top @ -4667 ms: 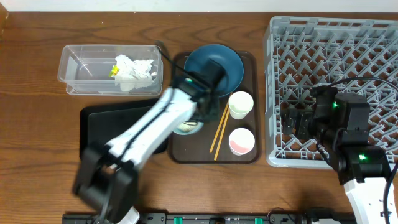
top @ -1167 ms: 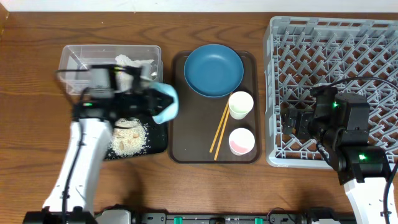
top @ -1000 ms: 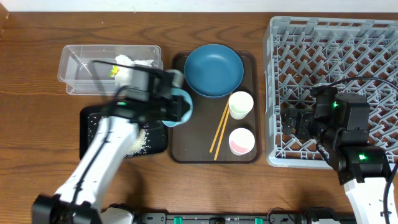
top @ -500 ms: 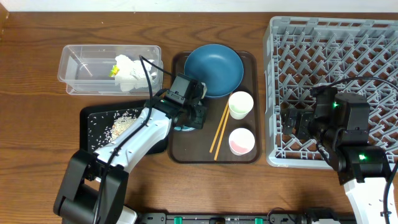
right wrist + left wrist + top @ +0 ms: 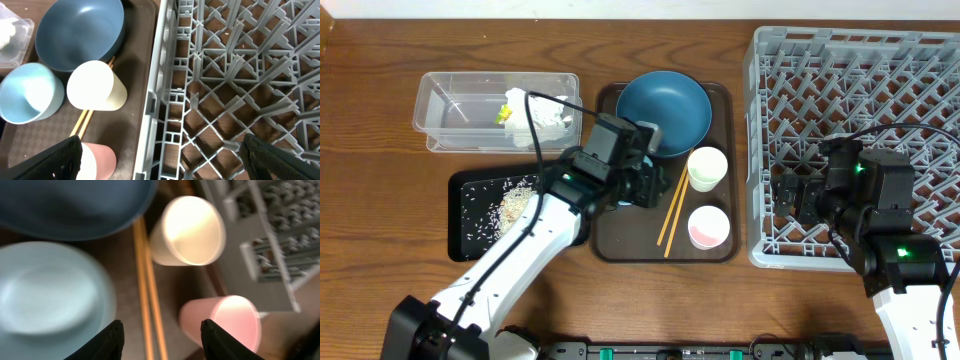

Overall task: Sort waste into correct bins and load items into the dishwasher rack
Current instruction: 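Grasp the pink cup with the left gripper and lift it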

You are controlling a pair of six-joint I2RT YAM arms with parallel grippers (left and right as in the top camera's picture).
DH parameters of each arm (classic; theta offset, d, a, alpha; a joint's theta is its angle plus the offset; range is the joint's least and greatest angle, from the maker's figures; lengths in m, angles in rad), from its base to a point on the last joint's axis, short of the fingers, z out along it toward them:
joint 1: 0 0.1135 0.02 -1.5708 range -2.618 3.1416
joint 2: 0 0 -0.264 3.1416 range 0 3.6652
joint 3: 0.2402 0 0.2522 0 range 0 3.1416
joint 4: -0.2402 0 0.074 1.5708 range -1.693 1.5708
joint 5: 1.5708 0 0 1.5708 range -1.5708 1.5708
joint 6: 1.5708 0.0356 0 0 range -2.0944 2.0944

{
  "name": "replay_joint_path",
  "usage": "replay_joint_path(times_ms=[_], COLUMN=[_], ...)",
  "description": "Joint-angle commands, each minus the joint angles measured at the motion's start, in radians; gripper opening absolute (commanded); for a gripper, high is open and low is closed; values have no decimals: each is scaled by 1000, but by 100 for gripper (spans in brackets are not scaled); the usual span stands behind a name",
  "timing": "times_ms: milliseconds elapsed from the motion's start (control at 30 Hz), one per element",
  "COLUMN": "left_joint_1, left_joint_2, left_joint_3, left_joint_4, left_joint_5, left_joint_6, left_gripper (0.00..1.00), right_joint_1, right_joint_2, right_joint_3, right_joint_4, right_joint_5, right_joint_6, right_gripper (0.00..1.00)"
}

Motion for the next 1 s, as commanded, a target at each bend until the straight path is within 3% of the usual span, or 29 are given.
replay_joint_path(times_ms=[0, 400, 433, 500, 600, 767, 967], left_joint_1=[-49, -196, -204, -212, -212, -180, -41], left_joint_2=[22, 196, 214, 238, 254, 208, 50], left_joint_3=[14, 14, 14, 14, 14, 14, 14], left_joint_4=[1, 9, 9, 8, 5, -6, -54], left_joint_5=[25, -12, -12, -12, -13, -27, 10], left_joint_6=[-16, -28, -29, -28, -32, -58, -116], left_gripper=[53, 53, 50, 35, 6, 6, 6], right_joint_1=[7, 7, 7, 7, 7, 7, 5], right_joint_2=[-6, -6, -6, -6, -6, -6, 1], right_joint_3=[14, 14, 14, 14, 14, 14, 14], right_joint_4=[-2, -2, -2, -2, -2, -9, -14], right_joint_5=[2, 2, 2, 2, 2, 10, 209], right_joint_6=[7, 7, 7, 7, 7, -60, -76], right_gripper=[99, 99, 99, 99, 99, 99, 99])
